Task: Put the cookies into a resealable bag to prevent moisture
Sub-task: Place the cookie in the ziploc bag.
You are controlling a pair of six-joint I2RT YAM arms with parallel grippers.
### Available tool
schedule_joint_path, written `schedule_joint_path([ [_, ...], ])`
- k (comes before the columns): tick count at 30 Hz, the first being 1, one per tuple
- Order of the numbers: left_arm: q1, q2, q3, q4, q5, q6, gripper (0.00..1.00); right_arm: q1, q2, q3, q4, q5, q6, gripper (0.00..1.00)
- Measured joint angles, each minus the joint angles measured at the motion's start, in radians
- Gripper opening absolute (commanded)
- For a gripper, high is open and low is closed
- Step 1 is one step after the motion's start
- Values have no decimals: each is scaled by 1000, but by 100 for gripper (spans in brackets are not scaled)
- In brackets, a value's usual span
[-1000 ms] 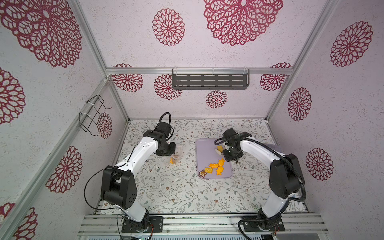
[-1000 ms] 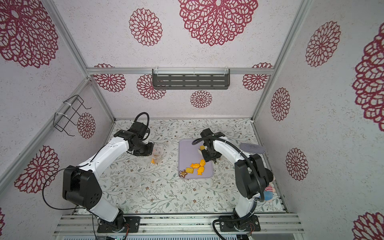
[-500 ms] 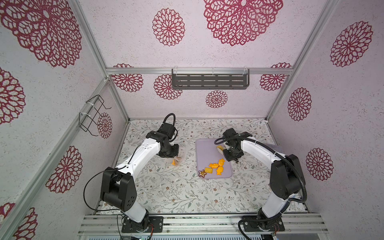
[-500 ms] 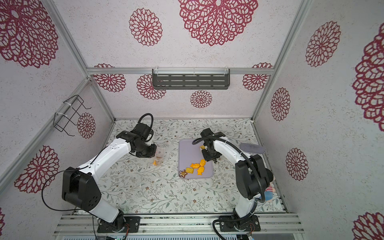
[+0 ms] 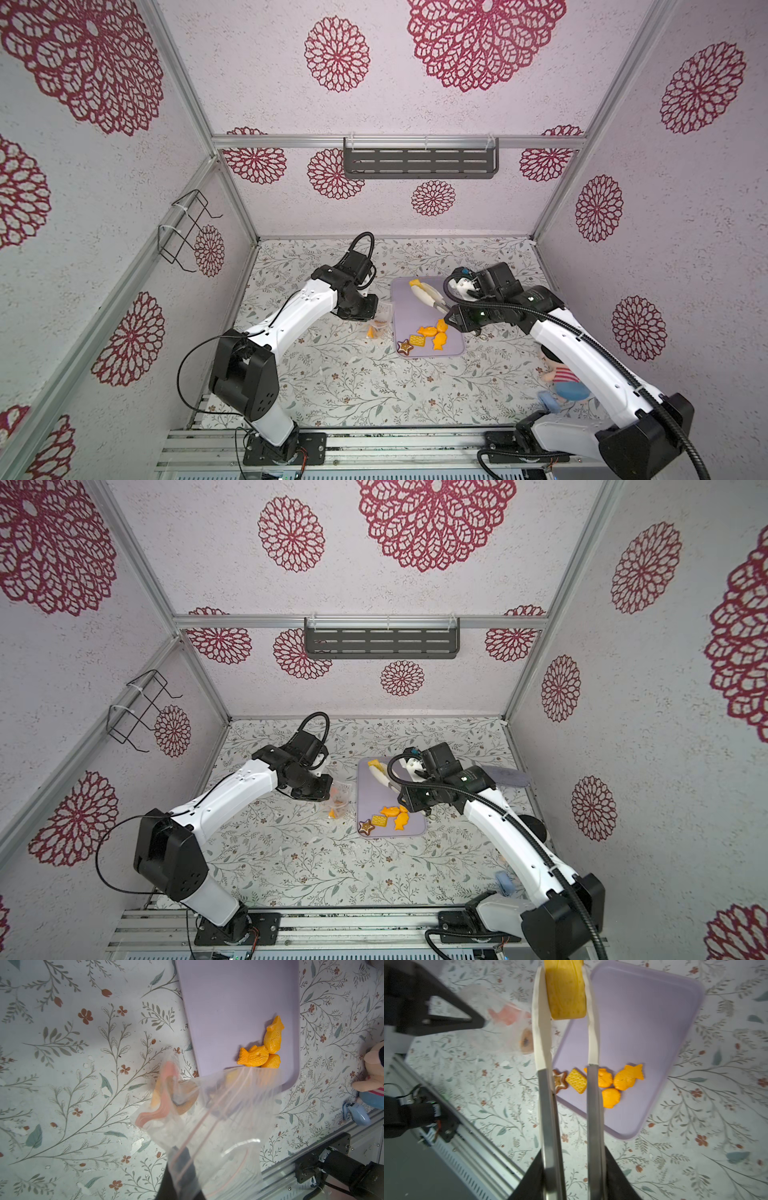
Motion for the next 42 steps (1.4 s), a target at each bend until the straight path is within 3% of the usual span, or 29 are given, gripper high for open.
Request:
schedule_joint_path([
  [12, -17, 38, 32, 16, 8, -1, 0, 108, -11, -61, 89, -195, 75, 39],
  [27, -17, 38, 33, 18, 8, -3, 0, 110, 66, -100, 193, -214, 114, 47],
  [34, -17, 38, 34, 17, 2, -2, 0, 84, 64, -93, 213, -215, 122, 46],
  [42, -11, 38, 34, 2, -32, -2, 0, -21, -88, -84, 71, -154, 109, 46],
])
